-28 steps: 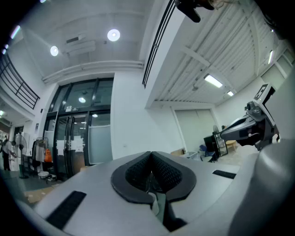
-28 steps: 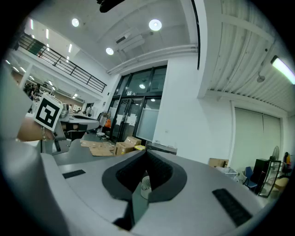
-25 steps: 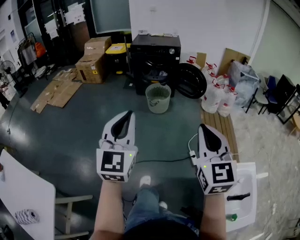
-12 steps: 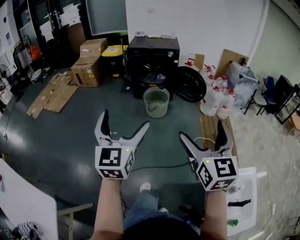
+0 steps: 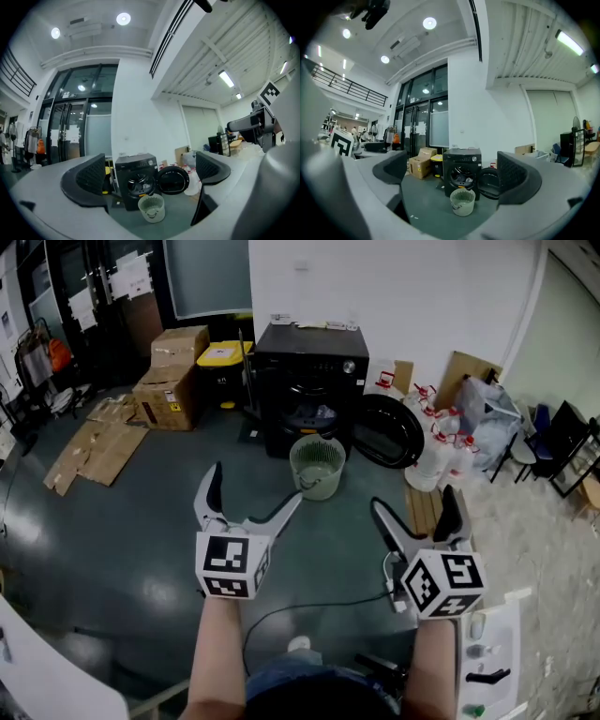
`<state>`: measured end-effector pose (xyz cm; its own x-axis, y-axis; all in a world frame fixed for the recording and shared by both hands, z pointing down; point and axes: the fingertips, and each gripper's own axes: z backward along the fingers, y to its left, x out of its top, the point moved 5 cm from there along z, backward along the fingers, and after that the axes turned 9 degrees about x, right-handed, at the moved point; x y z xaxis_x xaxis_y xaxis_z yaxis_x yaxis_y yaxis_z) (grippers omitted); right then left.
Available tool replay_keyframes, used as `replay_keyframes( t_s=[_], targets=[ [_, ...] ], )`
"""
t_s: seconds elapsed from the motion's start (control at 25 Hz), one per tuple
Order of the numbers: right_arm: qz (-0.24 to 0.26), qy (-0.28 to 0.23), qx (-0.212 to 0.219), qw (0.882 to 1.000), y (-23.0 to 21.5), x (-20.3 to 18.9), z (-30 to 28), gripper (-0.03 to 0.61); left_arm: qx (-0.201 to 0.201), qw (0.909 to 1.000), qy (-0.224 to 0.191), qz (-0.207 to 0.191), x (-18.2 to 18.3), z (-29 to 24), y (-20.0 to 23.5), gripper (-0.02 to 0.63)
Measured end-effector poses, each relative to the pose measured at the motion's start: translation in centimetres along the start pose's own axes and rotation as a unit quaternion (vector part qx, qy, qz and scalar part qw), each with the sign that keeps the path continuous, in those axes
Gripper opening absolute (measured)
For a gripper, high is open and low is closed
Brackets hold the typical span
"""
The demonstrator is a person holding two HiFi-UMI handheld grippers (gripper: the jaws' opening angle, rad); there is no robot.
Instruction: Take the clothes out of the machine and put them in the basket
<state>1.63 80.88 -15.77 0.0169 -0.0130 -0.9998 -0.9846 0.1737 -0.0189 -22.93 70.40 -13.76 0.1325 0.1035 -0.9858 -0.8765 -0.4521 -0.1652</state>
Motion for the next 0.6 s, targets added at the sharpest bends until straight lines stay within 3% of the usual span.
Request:
replay_keyframes(
  t_s=[0.16, 0.6],
  targets=[
    [0.006, 0.007, -0.006, 1.000, 0.3, 0.2, -3.5, 0.572, -0.010, 0.9995, -0.013, 0.028, 0.0, -2.6, 2.8, 0.569],
    [0.040, 0.037, 0.007, 0.999, 0.0, -0.7, -8.9, 0.570, -0.013, 0.9998, 0.007, 0.013, -2.2, -6.7, 5.3, 0.568]
  ],
)
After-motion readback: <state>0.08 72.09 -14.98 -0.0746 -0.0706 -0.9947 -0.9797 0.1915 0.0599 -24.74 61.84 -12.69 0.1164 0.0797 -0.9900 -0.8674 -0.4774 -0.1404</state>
